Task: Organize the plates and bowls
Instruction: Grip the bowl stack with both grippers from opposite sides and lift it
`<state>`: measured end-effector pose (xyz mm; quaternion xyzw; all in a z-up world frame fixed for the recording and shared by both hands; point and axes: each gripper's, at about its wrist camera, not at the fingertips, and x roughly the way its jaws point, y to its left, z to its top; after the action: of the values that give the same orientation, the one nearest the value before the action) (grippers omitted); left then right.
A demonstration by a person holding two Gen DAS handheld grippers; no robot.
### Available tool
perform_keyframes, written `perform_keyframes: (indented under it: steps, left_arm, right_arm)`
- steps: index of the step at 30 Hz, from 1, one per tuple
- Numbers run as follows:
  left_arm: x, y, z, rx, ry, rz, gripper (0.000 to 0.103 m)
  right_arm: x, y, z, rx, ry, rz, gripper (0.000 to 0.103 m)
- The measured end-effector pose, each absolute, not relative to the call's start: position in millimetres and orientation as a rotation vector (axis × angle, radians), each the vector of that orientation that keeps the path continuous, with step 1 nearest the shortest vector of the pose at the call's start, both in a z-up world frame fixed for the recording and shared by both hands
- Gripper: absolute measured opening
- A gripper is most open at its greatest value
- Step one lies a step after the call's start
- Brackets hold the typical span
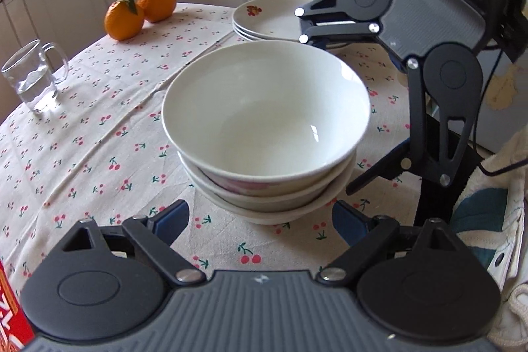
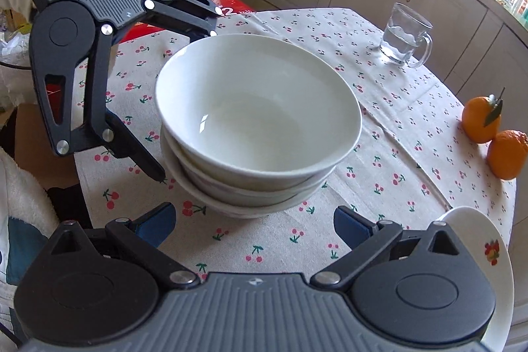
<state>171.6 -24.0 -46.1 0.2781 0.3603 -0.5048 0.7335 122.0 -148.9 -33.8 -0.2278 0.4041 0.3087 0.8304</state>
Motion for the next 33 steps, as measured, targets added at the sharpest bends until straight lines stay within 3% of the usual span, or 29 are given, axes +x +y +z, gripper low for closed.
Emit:
perform_keyframes:
  steps: [6, 15, 33]
  left_arm:
    - [180.7, -26.2, -46.8, 0.619, 0.797, -1.211, 0.090]
    - [188.1, -26.4, -42.7, 0.643, 0.780, -1.298, 0.086]
    - [189.1, -31.2, -38.1, 0.664, 0.783, -1.330, 0.085]
  right_arm:
    - [131.4, -148.0, -33.5, -0.491, 0.863, 0.695, 0.102]
    - [134.9, -149.2, -27.8, -0.482, 0.870, 0.783, 0.086]
    - [138.9, -154.8, -25.5, -0.427, 0.885, 0.821, 0.085]
